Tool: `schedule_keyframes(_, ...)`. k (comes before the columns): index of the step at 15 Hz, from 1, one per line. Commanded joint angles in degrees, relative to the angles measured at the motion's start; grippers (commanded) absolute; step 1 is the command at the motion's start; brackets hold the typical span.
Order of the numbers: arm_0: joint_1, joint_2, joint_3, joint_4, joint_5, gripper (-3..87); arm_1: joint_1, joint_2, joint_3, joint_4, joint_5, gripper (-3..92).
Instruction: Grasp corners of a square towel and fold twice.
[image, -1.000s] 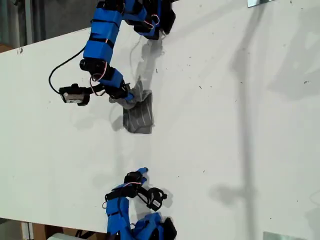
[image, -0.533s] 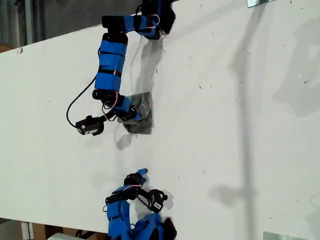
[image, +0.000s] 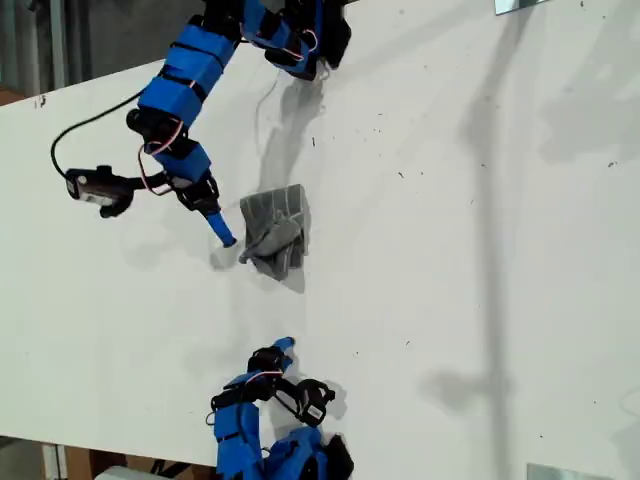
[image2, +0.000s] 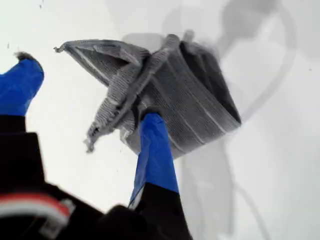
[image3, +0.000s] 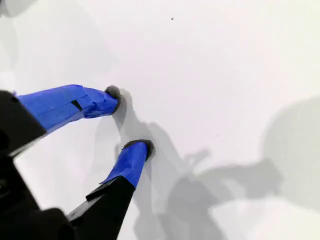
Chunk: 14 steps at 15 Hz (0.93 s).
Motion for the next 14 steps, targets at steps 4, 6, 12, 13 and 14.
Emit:
schedule_keyframes(4,-0.8,2.5,-0.3,-0.8,-0.3,15.8,-10.7,45.2,62.1,-20.2,21.5,38.6)
schedule_keyframes(6,-0.8,2.5,-0.2,-0.9,-0.4,15.9,-17.8,59.7,77.3,-24.0,31.2,38.1)
schedule_keyframes(12,0.6,14.5,6.5,-0.8,-8.0,20.9,-22.1,94.7,83.0,-5.1,39.2,33.7)
schedule_keyframes(13,2.8,21.5,9.9,0.6,-10.8,22.0,-21.4,94.7,83.6,-5.5,41.0,32.9)
schedule_keyframes(14,4.3,30.5,14.0,3.9,-14.5,22.9,-20.4,94.9,84.9,-4.8,44.2,32.4)
